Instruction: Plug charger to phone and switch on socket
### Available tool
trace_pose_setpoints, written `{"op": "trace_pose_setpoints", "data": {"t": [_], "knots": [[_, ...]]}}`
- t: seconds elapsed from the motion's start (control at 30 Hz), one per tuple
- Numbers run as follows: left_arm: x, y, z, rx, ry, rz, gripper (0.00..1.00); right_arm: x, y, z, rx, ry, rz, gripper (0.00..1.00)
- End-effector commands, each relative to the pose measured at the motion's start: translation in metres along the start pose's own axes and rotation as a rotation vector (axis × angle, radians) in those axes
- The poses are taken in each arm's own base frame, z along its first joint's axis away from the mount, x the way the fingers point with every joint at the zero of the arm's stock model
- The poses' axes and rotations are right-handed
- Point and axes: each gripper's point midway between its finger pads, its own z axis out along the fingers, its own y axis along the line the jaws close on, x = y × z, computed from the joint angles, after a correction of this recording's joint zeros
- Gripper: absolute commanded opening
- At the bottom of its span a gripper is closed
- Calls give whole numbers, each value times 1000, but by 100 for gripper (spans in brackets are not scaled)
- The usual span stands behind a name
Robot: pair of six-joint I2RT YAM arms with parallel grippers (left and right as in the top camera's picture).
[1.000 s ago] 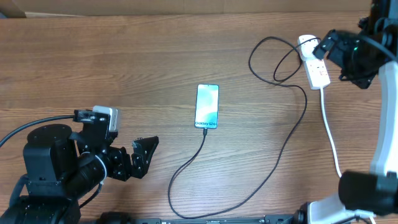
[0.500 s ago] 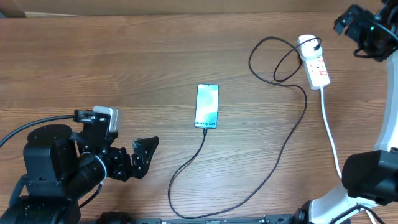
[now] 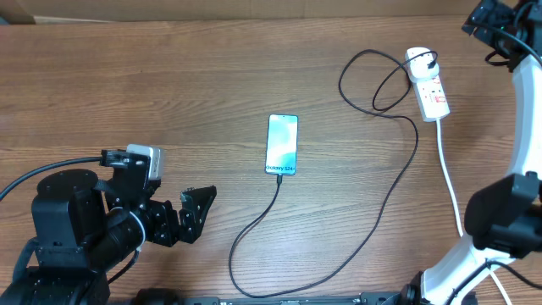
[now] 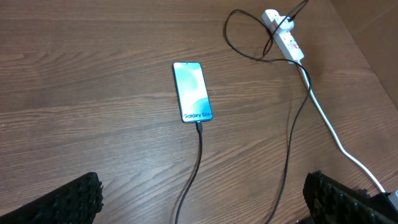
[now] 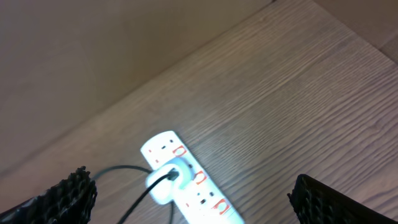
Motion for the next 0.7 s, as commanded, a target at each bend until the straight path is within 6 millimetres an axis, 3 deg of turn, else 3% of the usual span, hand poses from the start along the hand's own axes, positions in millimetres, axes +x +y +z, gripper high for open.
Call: {"op": "trace_pose_setpoints", "data": {"t": [0.0,0.17,0.43,0.67], "knots": [[-2,-3,-2,13,-9,21,100,13,-8,26,42,42,-98,100],[-2,-3,-2,13,-9,21,100,29,-27,49,149,86,-109,100],[-2,-3,-2,13,-9,21,100,52,-35,76,174,156,-118,100],[-2,-3,-2,13,-9,21,100,84,-42,98,193,231,-130,100]]}}
